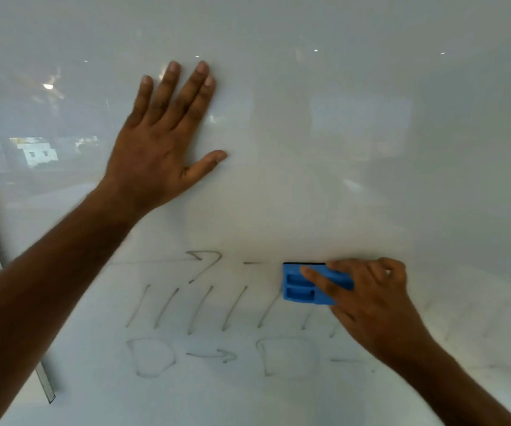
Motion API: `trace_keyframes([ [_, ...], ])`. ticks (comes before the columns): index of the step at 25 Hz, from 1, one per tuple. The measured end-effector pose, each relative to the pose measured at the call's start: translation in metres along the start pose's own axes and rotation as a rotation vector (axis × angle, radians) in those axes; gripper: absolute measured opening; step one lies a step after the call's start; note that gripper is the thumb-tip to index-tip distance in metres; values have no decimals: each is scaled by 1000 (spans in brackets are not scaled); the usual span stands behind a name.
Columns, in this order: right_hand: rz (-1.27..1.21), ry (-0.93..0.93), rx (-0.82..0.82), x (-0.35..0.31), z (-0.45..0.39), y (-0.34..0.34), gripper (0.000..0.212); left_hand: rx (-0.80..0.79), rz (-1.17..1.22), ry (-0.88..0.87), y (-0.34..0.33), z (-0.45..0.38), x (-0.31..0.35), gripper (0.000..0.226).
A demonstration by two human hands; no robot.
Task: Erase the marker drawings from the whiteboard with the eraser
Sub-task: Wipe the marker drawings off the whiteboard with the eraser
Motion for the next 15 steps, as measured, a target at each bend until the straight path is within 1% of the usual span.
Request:
trace_keyframes([
  [3,-8,-116,18,21,-32,8,76,-5,-5,78,1,19,-15,87],
  [6,-71,-208,45,3,-71,-3,75,13,-14,157,-3,23,-7,87],
  [8,-94,-188,37,-25,-83,-14,74,21,16,162,-4,26,-6,87],
  [11,-71,-72,12,-59,-62,-23,70,23,53,105,-1,35,-17,87],
  [13,-34,-13,11,-61,-32,-22,68,16,59,77,1,46,-28,88],
  [15,-24,-7,-17,-51,-8,-18,72,6,46,95,3,63,-44,89],
])
Point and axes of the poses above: each hand's wrist, its own z-axis away from the middle knuckle, its own y-axis out of the back of the hand, x = y × z, the point moved 5 cm from there along -z, towards the middle knuckle, and after that the axes turned 13 degrees about x, right-handed, at the moved point
